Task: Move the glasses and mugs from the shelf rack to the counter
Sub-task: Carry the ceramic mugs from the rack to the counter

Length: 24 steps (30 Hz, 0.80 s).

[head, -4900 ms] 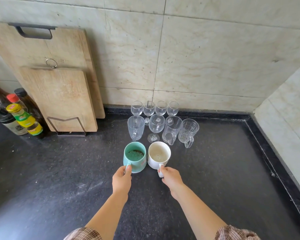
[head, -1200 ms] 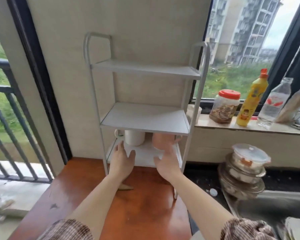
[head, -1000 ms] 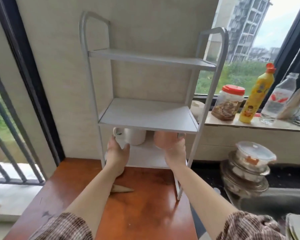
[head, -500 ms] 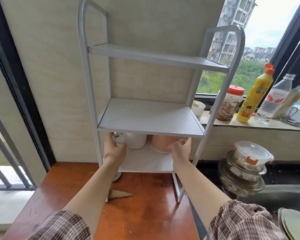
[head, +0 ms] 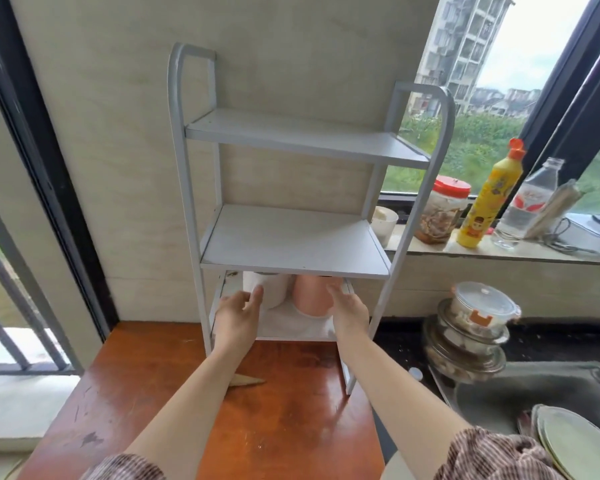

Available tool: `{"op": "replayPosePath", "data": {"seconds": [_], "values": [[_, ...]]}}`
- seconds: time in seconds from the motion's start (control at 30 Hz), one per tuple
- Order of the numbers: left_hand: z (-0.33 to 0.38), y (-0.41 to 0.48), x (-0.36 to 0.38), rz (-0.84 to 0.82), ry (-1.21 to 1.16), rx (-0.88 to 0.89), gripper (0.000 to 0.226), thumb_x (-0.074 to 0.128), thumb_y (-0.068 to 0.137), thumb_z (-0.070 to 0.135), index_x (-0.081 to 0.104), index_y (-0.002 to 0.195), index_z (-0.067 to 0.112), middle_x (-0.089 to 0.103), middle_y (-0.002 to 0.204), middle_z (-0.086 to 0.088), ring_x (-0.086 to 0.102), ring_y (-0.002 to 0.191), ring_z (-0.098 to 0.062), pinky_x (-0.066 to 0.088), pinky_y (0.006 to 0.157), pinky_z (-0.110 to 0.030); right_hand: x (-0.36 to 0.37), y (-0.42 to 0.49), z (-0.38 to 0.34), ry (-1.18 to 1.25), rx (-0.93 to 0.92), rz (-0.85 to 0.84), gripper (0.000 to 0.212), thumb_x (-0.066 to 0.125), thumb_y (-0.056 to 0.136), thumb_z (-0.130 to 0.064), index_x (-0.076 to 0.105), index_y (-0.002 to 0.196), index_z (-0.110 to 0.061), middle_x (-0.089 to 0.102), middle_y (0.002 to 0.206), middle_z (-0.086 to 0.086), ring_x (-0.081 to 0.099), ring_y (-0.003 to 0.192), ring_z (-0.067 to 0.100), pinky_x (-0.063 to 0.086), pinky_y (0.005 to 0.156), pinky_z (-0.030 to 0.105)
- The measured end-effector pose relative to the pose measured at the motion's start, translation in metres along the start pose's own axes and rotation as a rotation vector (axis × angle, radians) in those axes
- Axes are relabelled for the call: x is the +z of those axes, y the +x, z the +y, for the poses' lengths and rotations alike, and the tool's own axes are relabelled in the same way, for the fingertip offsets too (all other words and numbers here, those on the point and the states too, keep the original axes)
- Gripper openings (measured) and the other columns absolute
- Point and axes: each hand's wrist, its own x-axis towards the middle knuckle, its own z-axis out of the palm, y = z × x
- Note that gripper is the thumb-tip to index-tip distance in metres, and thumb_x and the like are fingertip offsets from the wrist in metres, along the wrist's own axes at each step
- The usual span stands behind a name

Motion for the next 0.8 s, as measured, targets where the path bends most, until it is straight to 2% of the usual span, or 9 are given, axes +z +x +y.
{"op": "replayPosePath", "data": {"seconds": [0.07,0.13,0.2,0.3,0.4,0.5,0.57,0.73,0.8], "values": [[0.002,-0.005,0.001,-0.011,-0.027,-0.012,0.059,0.045,0.091,0.057,0.064,0.09,0.001,0.053,0.076,-0.008,0.048,0.066,-0.018,0.032,0.054,-0.027,-0.003,0.0,0.001,-0.031,0.055,-0.054,0.045,0.057,0.087,-0.051,0.063,0.094,-0.007,0.062,0.094,0.012,0.057,0.083,0.022,0.043,0.071,0.032],[0.007,-0.011,0.0,-0.035,-0.076,-0.046,0.064,0.046,0.09,0.058,0.062,0.092,-0.004,0.044,0.066,-0.006,0.042,0.06,-0.018,0.03,0.055,-0.03,-0.004,-0.002,-0.003,-0.042,0.12,-0.088,0.049,0.057,0.084,-0.057,0.065,0.102,-0.013,0.064,0.092,0.003,0.058,0.084,0.018,0.044,0.075,0.029],[0.012,-0.016,0.0,-0.051,-0.117,-0.087,0.064,0.045,0.091,0.058,0.061,0.096,-0.003,0.047,0.068,-0.006,0.045,0.064,-0.017,0.031,0.056,-0.03,-0.005,-0.003,-0.007,-0.07,0.177,-0.111,0.057,0.057,0.08,-0.064,0.061,0.107,-0.014,0.065,0.096,0.0,0.06,0.09,0.019,0.044,0.081,0.03],[0.019,-0.025,0.0,-0.038,-0.19,-0.141,0.058,0.044,0.092,0.057,0.059,0.097,0.0,0.05,0.078,-0.004,0.049,0.078,-0.019,0.034,0.057,-0.028,-0.01,-0.011,-0.015,-0.136,0.21,-0.108,0.062,0.057,0.08,-0.067,0.059,0.111,-0.013,0.071,0.102,0.005,0.064,0.09,0.021,0.048,0.076,0.029],[0.023,-0.037,-0.002,0.003,-0.267,-0.214,0.054,0.047,0.091,0.057,0.061,0.095,0.005,0.056,0.082,-0.007,0.053,0.087,-0.025,0.039,0.07,-0.032,-0.017,-0.017,-0.013,-0.155,0.233,-0.124,0.062,0.059,0.078,-0.067,0.064,0.112,-0.015,0.071,0.096,0.006,0.065,0.092,0.023,0.053,0.079,0.033],[0.026,-0.047,-0.007,0.044,-0.356,-0.315,0.047,0.054,0.089,0.054,0.053,0.067,0.013,0.045,0.066,-0.004,0.049,0.075,-0.026,0.04,0.068,-0.034,-0.023,-0.029,-0.005,-0.136,0.25,-0.162,0.063,0.06,0.075,-0.069,0.065,0.113,-0.019,0.067,0.098,0.005,0.059,0.094,0.025,0.055,0.085,0.038],[0.027,-0.055,-0.01,0.043,-0.416,-0.385,0.044,0.059,0.086,0.053,0.047,0.061,0.018,0.044,0.064,-0.001,0.05,0.074,-0.026,0.04,0.068,-0.035,-0.026,-0.035,0.003,-0.074,0.272,-0.182,0.065,0.062,0.073,-0.068,0.064,0.114,-0.018,0.064,0.103,0.007,0.059,0.096,0.027,0.056,0.085,0.039],[0.025,-0.079,-0.02,0.068,-0.539,-0.468,0.039,0.072,0.076,0.046,0.057,0.07,0.01,0.058,0.077,-0.006,0.06,0.082,-0.03,0.055,0.077,-0.04,-0.047,-0.047,0.019,0.097,0.261,-0.153,0.058,0.077,0.06,-0.058,0.071,0.104,-0.02,0.064,0.109,0.002,0.062,0.097,0.026,0.061,0.075,0.037],[0.022,-0.09,-0.025,0.042,-0.565,-0.488,0.035,0.075,0.073,0.04,0.06,0.078,0.009,0.059,0.086,-0.009,0.061,0.077,-0.028,0.057,0.062,-0.036,-0.065,-0.053,0.024,0.118,0.255,-0.184,0.043,0.08,0.064,-0.051,0.072,0.093,-0.021,0.065,0.11,0.002,0.062,0.099,0.028,0.06,0.075,0.039]]}}
